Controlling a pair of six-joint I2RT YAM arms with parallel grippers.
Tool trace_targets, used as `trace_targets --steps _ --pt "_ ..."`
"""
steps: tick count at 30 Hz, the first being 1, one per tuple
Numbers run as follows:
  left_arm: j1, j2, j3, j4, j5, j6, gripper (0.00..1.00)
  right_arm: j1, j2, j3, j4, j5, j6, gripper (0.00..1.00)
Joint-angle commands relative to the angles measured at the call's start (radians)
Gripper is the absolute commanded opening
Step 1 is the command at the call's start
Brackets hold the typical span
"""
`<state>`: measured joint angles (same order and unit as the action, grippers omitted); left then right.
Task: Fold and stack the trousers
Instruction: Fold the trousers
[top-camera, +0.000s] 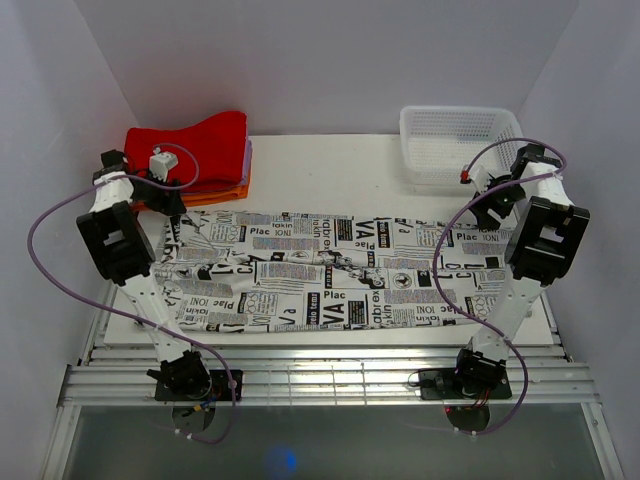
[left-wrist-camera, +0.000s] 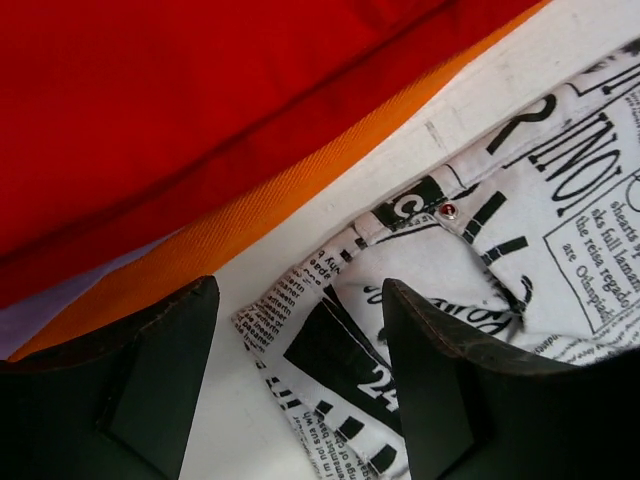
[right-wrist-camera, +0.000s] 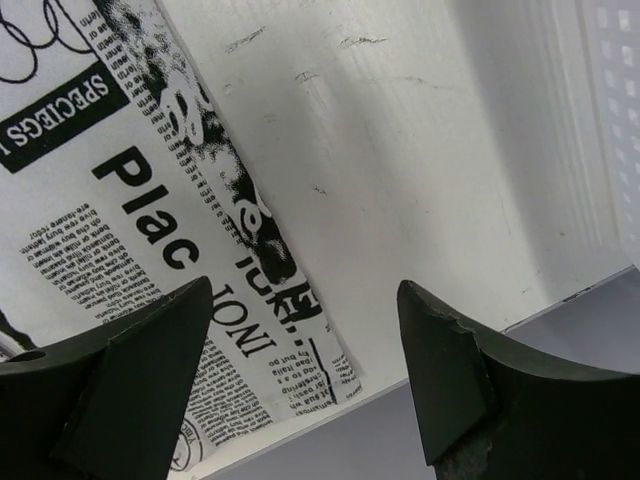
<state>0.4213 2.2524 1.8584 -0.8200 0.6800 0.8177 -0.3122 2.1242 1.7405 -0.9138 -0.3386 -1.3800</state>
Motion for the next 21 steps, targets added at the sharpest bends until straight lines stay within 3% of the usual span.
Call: trace_targets --steps 1,4,8,15,21 --pt "-0.012 -0.004 -0.028 0.047 -0.052 0.068 0.71 0.001 -0.009 0.014 0.010 -0.028 -0.031 0.79" --pt "-0.012 0.001 -0.069 0.016 -0.094 0.132 0.62 0.001 -0.013 0.019 0.010 -0.036 -0.056 0.79" --pt "-0.012 -0.002 -0.134 0.007 -0.123 0.201 0.58 0.001 -0.009 0.027 0.013 -0.050 -0.097 0.80" --pt "-0.012 -0.036 -0.220 -0.080 -0.131 0.357 0.41 0.001 0.013 0.065 -0.014 -0.089 -0.134 0.96" --pt "-0.012 -0.043 -0.223 -0.094 -0.128 0.374 0.31 0.008 0.040 0.093 0.001 -0.132 -0.142 0.98"
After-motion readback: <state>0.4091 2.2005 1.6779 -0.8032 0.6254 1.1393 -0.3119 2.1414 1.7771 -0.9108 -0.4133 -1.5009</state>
